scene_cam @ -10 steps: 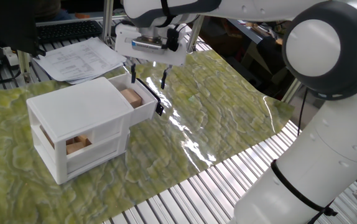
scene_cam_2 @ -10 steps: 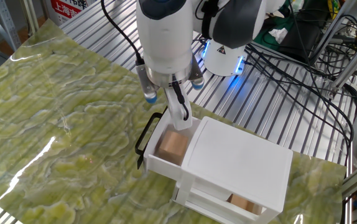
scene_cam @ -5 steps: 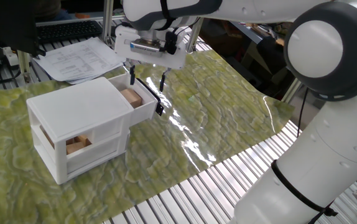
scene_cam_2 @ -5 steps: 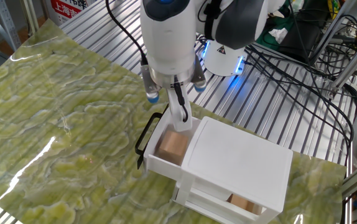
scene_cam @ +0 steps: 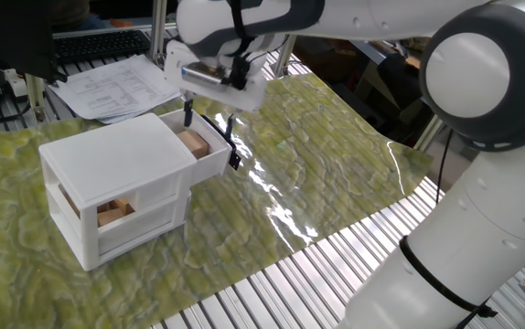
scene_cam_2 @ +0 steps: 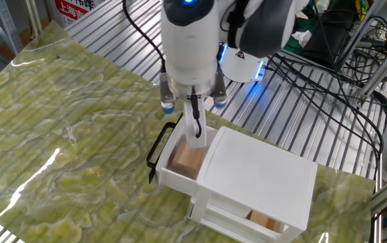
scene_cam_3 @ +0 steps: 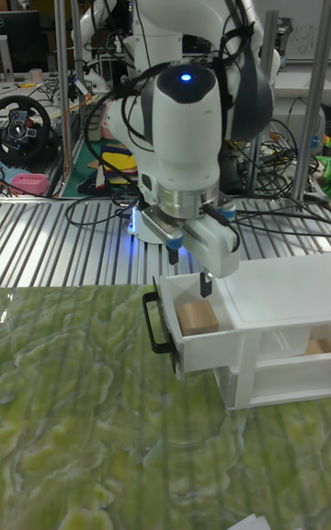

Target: Take something out of a drawer

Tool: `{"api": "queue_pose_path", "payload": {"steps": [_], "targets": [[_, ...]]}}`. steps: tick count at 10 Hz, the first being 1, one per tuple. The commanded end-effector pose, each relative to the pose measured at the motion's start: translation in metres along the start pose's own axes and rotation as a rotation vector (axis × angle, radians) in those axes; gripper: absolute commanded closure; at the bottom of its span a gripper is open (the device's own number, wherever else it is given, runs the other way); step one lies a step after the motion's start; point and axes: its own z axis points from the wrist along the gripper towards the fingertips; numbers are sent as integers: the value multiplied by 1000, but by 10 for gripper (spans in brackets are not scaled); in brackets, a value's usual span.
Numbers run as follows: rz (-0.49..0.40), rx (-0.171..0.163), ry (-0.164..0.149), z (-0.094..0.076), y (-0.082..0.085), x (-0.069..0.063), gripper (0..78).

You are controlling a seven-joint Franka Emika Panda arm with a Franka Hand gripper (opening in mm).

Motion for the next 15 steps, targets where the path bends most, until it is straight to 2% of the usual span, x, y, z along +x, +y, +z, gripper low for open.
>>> {"api": "queue_pose_path", "payload": {"steps": [1, 5, 10, 13, 14, 15], "targets": [[30, -17, -17, 4, 4, 3, 1], [105, -33, -27, 13, 11, 6, 1], [181, -70, -65, 22, 20, 8, 1], [218, -79, -97, 29, 28, 9, 1], [218, -79, -97, 29, 28, 9, 1], [234, -78, -117, 34, 33, 9, 1]]}}
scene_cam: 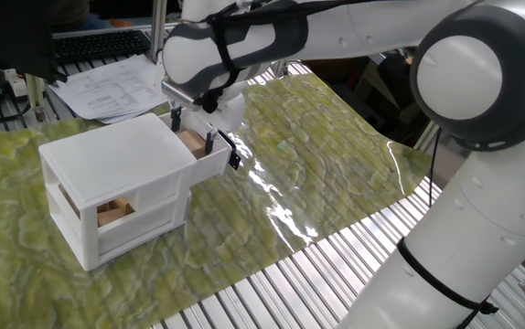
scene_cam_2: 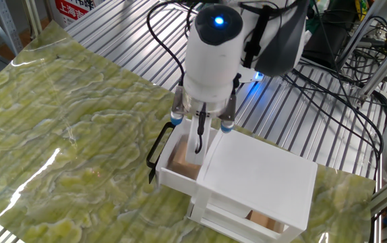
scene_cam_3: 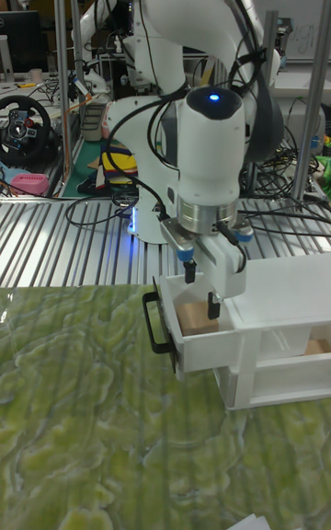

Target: Take something out of a drawer

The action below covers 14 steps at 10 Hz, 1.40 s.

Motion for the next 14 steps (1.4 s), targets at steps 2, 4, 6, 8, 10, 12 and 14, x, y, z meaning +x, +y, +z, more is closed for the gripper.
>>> {"api": "queue_pose_path", "payload": {"steps": [2, 4, 6, 8, 10, 12, 14], "targets": [[16, -6, -21, 5, 6, 1, 1], [24, -12, -22, 9, 8, -1, 1], [38, -18, -27, 11, 11, -2, 1], [52, -22, -31, 12, 14, -2, 1], [58, -23, -31, 14, 16, -3, 1], [60, -24, -33, 17, 17, -5, 1], [67, -24, -35, 20, 19, -6, 1]]}}
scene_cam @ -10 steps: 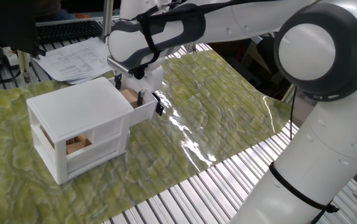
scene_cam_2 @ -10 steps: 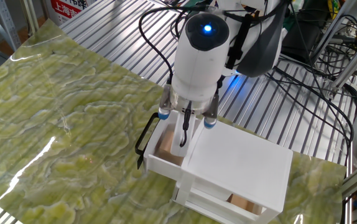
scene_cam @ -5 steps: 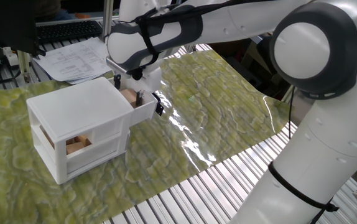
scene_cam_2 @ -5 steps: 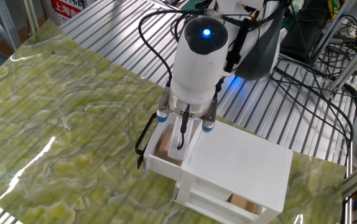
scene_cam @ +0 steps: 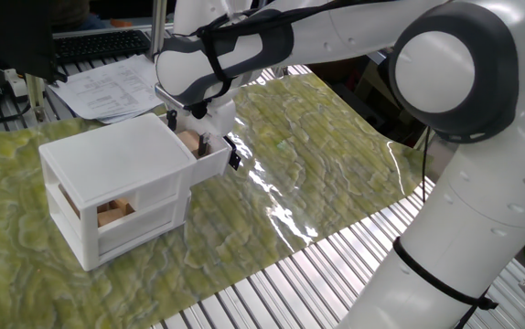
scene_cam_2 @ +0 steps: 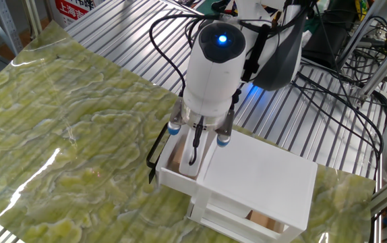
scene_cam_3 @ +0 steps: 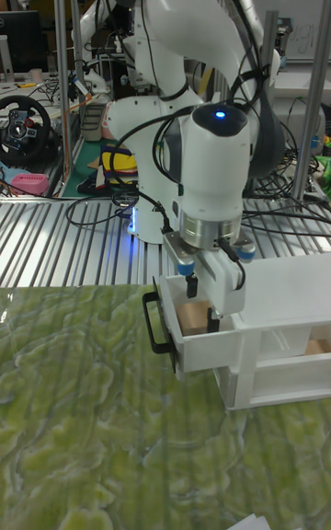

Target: Take something out of a drawer

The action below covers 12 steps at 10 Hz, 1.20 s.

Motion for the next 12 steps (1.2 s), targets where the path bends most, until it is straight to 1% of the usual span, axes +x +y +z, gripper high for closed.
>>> {"api": "queue_pose_path", "payload": {"steps": [1, 4, 9, 12], "targets": [[11, -3, -5, 2, 3, 0, 1], [15, -2, -10, 7, 4, 0, 1], [4, -1, -10, 10, 4, -3, 1], [17, -1, -11, 10, 4, -4, 1]]}}
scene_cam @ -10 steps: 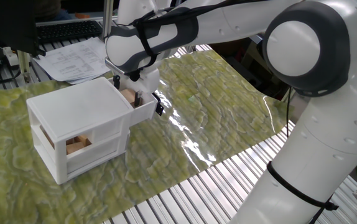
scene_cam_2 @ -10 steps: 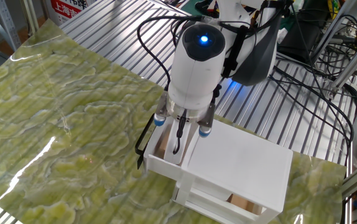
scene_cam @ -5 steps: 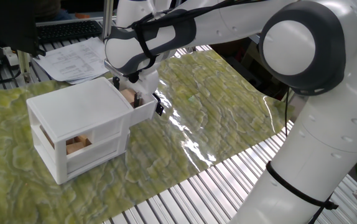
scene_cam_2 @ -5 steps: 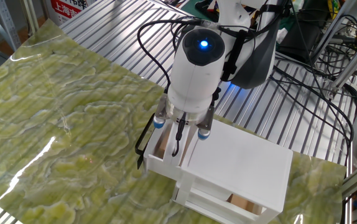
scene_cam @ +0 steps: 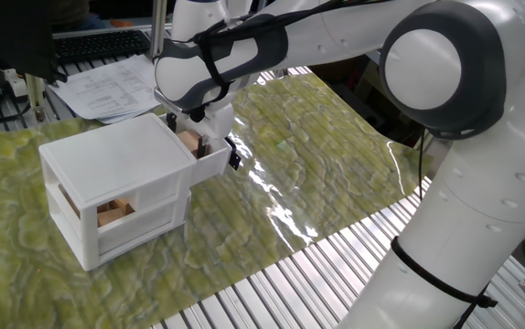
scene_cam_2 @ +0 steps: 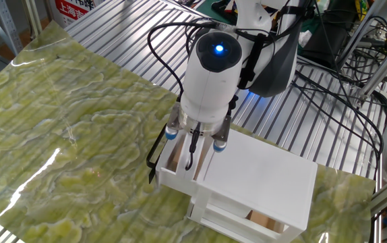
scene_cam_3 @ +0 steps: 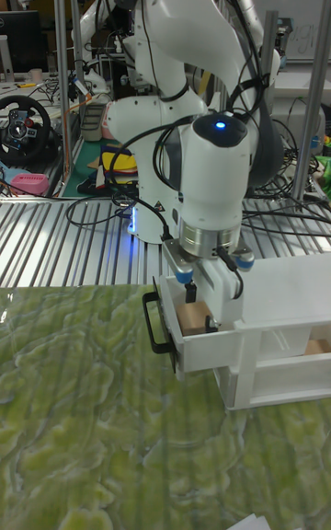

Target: Take something out of a drawer

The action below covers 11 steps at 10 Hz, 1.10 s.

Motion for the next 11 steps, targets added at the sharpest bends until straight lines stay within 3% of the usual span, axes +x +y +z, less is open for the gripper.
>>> {"api": "queue_pose_path", "payload": {"steps": [1, 2, 11], "targets": [[6, -2, -1, -1, 1, -1, 1], [6, -2, -1, -1, 1, -1, 762], [6, -2, -1, -1, 1, -1, 762]]}}
